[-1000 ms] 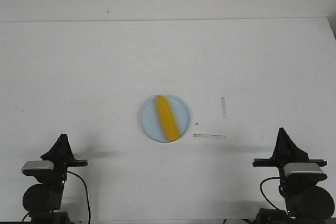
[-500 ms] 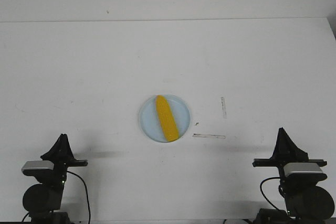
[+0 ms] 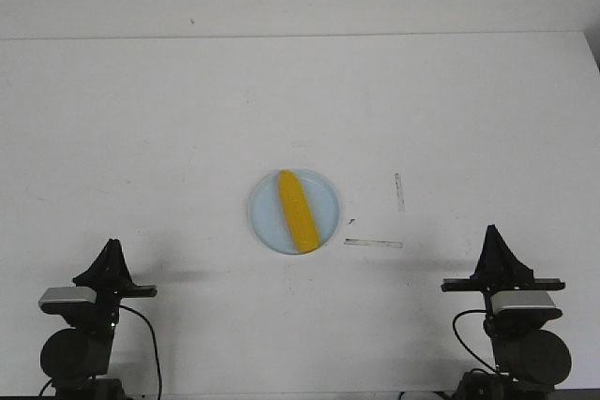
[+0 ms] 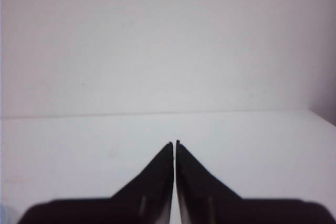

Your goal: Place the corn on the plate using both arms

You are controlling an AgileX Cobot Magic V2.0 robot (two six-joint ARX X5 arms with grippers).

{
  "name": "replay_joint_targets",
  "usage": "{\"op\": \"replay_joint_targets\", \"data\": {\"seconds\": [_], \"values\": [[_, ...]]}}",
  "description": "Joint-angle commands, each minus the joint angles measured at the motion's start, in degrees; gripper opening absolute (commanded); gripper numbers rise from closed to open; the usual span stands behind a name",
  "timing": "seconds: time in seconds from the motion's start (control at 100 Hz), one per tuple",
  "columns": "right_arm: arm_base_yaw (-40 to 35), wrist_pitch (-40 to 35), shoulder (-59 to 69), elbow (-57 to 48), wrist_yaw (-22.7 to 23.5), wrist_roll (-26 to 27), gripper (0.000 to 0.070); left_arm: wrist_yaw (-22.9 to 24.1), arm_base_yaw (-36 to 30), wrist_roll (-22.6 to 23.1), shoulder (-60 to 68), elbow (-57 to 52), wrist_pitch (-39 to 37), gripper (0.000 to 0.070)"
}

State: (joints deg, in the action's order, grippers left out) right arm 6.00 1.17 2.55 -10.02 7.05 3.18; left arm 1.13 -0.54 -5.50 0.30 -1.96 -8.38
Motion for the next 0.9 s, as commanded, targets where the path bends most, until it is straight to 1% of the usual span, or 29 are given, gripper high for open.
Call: {"op": "replay_joint_targets", "data": {"seconds": [0.0,0.11,0.22,0.3,0.38,0.45,0.89], "values": [[0.0,3.4,-0.7,2.5,1.2,-0.4,0.0007,0.0,0.1,-0.2,-0.1,1.2,-0.7,0.0001],[0.0,3.9,-0.8,6.3,4.1,-0.4,0.0007,-0.1,0.1,-0.2,-0.1,1.2,-0.7,0.0001],[-0.3,4.7,-0.8,9.4,4.1,-0.3,0.0007,0.0,0.1,-0.2,-0.1,1.2,-0.7,0.0001],[-0.8,0.9,-1.6,9.3,3.3,-0.3,0.0007,0.0,0.1,-0.2,-0.1,1.2,-0.7,0.0001],[-1.2,-1.4,-2.6,9.3,1.0,-0.3,0.0007,0.0,0.1,-0.2,-0.1,1.2,-0.7,0.0001],[-1.3,-1.1,-2.5,9.3,0.0,-0.3,0.0007,-0.1,0.1,-0.2,-0.1,1.2,-0.7,0.0001],[-3.0,-0.8,-2.5,9.3,0.2,-0.3,0.0008,0.0,0.1,-0.2,-0.1,1.2,-0.7,0.0001]]}}
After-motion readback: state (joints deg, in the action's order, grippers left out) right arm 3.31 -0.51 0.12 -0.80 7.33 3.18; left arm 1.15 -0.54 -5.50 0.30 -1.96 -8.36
